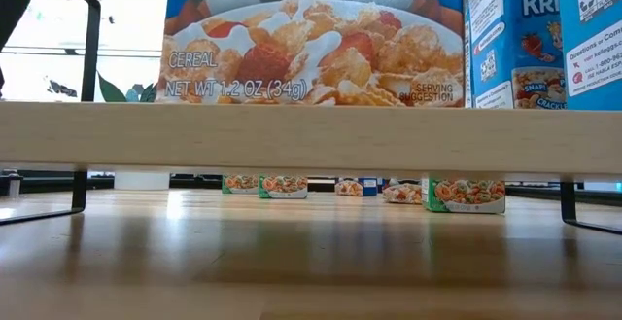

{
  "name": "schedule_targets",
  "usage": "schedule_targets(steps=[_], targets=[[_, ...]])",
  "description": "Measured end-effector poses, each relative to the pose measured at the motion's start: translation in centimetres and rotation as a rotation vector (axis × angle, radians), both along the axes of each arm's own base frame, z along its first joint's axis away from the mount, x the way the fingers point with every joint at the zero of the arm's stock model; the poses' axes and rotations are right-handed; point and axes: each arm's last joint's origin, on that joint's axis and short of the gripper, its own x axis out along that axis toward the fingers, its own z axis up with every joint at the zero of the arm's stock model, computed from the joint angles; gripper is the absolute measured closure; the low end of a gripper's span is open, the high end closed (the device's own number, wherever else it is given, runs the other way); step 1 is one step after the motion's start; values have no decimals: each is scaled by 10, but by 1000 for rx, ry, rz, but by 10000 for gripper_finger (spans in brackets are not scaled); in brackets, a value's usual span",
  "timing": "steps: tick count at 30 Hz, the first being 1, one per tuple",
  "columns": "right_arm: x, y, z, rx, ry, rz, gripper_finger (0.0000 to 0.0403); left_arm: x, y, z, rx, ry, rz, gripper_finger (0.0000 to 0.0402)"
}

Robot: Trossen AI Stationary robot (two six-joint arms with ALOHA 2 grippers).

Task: Stack cereal on shelf
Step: Put the bottom blue cereal box on the shelf aligned with the other blue cereal box

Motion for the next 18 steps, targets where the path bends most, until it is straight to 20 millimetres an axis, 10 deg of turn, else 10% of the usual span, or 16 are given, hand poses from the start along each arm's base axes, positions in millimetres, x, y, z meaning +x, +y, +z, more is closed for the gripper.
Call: schedule_targets(steps=[18], targets=[[0,0,0,4,2,-2,132,-114,48,145,75,-280,73,120]])
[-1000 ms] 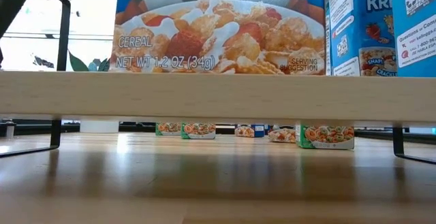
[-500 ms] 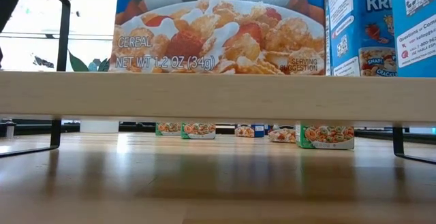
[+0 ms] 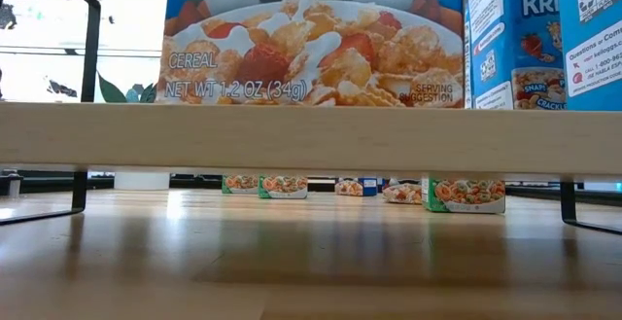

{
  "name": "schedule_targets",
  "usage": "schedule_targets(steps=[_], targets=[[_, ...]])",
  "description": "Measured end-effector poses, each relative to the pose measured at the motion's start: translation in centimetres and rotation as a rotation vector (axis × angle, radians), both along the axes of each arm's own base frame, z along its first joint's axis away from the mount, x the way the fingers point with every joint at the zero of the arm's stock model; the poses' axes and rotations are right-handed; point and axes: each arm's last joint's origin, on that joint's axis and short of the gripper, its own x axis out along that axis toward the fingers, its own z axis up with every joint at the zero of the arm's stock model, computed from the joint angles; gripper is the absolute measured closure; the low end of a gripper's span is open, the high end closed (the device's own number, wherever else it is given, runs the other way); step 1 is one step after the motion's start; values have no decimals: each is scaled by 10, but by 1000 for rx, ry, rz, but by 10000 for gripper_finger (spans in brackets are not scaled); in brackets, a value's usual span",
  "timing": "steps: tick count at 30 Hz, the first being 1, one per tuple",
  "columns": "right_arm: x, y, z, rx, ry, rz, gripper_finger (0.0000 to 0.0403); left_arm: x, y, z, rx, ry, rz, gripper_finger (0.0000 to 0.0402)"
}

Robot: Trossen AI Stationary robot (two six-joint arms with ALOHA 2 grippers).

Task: Stack cereal on shelf
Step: Put the bottom blue cereal box on the shelf aligned with the other blue cereal box

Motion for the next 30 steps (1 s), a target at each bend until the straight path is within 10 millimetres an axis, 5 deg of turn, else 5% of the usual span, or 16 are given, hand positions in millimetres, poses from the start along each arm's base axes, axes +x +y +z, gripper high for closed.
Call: schedule_targets(steps=[6,11,20,30], targets=[[0,0,0,-1,-4,-1,132,-45,16,11,13,-28,50,120],[3,-1,0,-2,-9,-1,132,-66,29,-21,45,-44,115,120],[17,-4,-4,5,13,-4,132,-50,92,-91,-18,-232,-37,120],[41,-10,-17,38,78,-33,132,-2,155,-135,-7,-131,-225,120]])
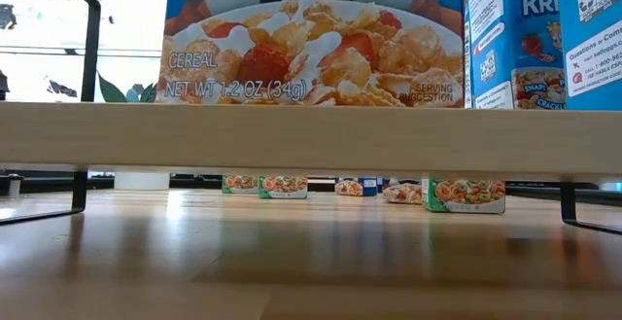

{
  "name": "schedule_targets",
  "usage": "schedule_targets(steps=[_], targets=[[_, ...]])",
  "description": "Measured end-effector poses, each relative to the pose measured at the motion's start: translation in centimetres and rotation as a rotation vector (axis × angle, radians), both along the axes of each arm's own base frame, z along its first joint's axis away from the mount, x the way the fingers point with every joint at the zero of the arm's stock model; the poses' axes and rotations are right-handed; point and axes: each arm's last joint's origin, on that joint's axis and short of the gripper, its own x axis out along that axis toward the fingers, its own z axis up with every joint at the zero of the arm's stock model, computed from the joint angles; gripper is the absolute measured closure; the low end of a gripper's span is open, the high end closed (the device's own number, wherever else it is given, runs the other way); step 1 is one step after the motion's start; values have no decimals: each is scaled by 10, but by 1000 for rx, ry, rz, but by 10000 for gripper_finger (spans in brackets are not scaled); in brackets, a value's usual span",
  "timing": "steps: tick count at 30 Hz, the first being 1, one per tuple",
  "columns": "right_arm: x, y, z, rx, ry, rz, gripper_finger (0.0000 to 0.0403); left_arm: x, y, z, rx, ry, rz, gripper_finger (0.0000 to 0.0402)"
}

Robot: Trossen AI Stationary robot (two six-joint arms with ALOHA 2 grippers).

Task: Stack cereal on shelf
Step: Put the bottom blue cereal box on the shelf aligned with the other blue cereal box

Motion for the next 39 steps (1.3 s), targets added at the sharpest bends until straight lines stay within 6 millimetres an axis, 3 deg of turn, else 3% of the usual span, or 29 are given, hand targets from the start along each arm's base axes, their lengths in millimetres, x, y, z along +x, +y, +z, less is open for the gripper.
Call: schedule_targets(steps=[9,26,39], targets=[[2,-2,-2,24,3,-31,132,46,20,-35,34,28,-116,120],[-16,-17,6,-68,-5,-52,132,125,31,-72,99,229,-175,120],[-20,-26,6,-86,7,-82,132,125,31,-76,56,303,-228,120]])
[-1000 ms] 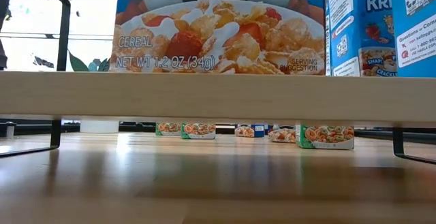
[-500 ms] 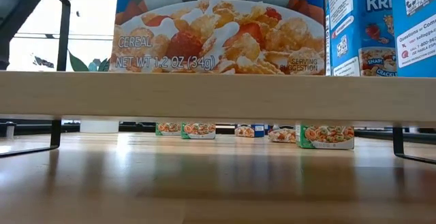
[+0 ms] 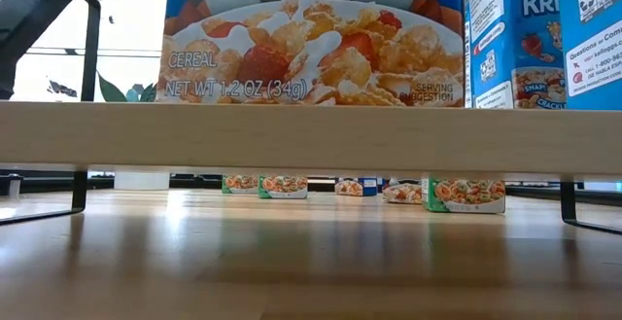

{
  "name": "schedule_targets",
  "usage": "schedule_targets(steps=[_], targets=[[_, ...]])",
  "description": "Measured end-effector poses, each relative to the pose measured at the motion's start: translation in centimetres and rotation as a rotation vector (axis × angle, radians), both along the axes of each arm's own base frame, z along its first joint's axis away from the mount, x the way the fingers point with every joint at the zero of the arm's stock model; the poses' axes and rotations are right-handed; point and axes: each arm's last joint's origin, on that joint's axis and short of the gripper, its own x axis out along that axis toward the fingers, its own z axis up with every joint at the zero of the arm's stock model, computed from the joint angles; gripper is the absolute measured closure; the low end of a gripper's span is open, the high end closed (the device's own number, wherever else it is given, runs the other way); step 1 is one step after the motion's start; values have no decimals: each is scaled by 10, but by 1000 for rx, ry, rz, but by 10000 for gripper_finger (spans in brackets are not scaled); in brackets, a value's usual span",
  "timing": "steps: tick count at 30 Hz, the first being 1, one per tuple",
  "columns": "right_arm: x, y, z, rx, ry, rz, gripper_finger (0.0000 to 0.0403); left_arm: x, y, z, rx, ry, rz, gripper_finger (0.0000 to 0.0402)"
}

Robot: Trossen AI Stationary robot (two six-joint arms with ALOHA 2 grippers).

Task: Stack cereal on shelf
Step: Put the bottom blue cereal box on the shelf aligned with the other blue cereal box

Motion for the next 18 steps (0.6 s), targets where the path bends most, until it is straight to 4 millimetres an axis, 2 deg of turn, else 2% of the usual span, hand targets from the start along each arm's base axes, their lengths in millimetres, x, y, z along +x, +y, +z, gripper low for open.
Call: schedule_targets(steps=[12,18], targets=[[0,0,0,-2,1,5,132,2,0,-5,36,11,-19,120],[0,0,0,-1,1,6,132,9,-1,-25,29,42,-15,120]])
